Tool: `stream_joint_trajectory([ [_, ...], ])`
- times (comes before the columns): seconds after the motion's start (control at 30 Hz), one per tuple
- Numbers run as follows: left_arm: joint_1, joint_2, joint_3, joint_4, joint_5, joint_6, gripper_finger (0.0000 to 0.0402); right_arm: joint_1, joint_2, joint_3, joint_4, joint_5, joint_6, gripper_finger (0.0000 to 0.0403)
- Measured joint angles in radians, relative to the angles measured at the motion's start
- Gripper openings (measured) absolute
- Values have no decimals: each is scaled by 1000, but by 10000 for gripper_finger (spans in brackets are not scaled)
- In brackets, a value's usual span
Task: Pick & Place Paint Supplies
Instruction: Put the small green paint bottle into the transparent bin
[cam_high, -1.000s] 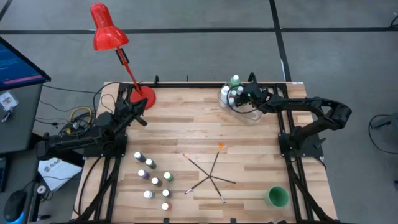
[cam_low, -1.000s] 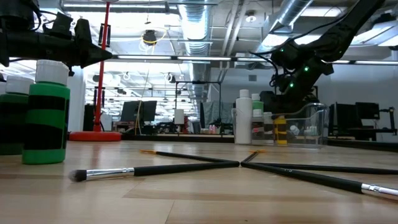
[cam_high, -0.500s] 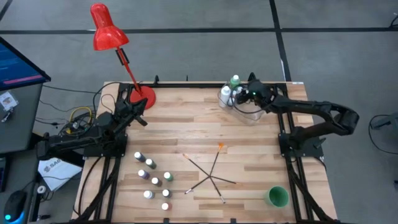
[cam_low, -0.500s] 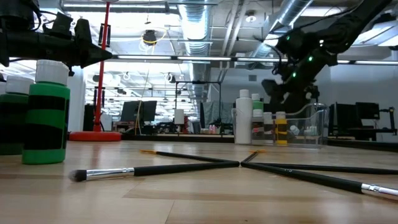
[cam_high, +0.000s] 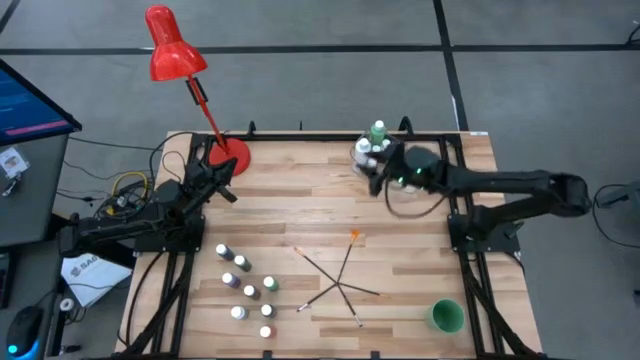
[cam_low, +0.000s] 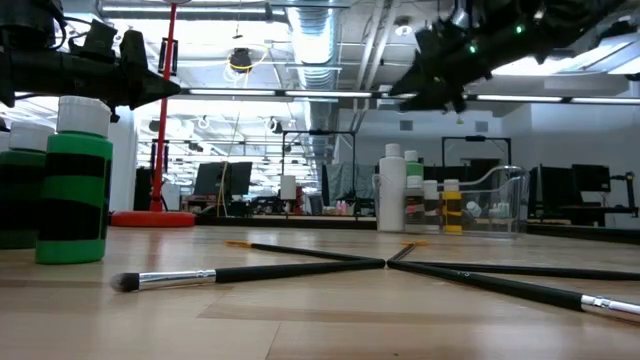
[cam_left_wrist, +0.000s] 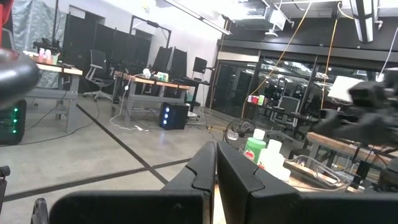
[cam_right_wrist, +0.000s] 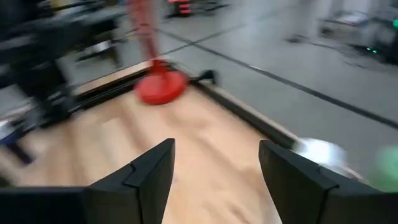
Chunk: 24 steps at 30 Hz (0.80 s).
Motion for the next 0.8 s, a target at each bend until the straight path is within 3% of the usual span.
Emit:
stream_joint_trajectory([
  [0.3, 0, 0, 0, 3, 0, 0, 8, 287, 276, 155, 99, -3, -176, 229],
  [0.53, 0, 0, 0, 7, 0, 0, 8, 384, 496, 347, 96, -40, -242, 229],
  [0.8, 0, 0, 0, 8, 0, 0, 8, 447, 694, 544, 94, -178, -242, 229],
])
